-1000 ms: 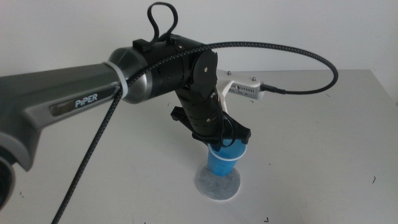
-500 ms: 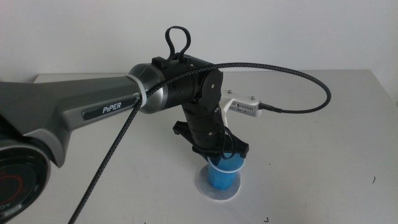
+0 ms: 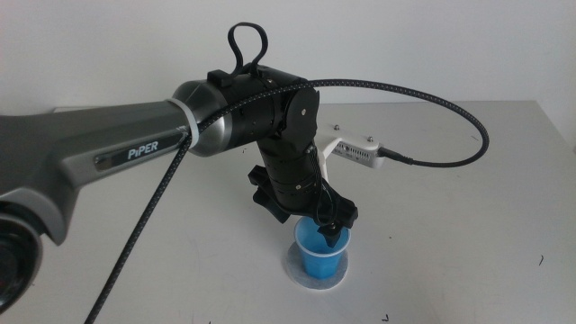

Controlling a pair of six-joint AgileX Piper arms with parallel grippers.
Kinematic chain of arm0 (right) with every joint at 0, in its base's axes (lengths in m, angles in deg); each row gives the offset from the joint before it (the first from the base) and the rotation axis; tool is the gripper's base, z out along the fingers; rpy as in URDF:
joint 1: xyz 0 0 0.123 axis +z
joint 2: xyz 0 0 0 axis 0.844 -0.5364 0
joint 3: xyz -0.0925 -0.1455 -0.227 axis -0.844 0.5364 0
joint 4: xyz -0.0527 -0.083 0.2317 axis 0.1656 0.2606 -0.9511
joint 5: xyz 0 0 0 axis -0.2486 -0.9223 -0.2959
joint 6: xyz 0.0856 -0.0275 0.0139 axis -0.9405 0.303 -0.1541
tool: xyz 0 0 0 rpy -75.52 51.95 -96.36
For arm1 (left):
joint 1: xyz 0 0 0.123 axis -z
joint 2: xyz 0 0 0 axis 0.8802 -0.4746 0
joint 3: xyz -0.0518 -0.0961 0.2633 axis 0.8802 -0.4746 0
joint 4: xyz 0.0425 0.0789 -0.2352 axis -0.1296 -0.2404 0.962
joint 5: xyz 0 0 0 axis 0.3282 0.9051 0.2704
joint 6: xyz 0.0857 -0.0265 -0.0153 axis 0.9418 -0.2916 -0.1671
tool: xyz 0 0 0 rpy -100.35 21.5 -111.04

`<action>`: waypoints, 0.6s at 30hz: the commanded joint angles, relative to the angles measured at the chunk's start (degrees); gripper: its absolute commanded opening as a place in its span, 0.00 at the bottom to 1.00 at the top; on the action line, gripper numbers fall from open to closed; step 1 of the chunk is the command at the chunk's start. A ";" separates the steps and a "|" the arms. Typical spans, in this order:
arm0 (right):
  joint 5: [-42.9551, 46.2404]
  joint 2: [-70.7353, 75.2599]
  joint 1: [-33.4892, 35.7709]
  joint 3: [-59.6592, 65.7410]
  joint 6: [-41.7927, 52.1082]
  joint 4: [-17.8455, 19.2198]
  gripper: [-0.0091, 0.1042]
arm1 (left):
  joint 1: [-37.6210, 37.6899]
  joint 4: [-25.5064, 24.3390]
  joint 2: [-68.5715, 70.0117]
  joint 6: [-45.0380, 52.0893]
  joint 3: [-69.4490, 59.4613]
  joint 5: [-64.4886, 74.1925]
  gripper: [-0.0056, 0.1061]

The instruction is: Place an empty cup on a cup mat.

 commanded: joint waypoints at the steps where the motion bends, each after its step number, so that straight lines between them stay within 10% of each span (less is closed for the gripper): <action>1: 4.29 1.49 0.03 -0.48 0.29 0.79 0.91 | 0.09 1.23 5.63 1.48 1.74 -0.01 0.99; 18: 4.29 1.49 0.03 -0.48 0.29 0.79 0.91 | 0.02 -0.21 26.20 0.17 1.74 0.61 0.99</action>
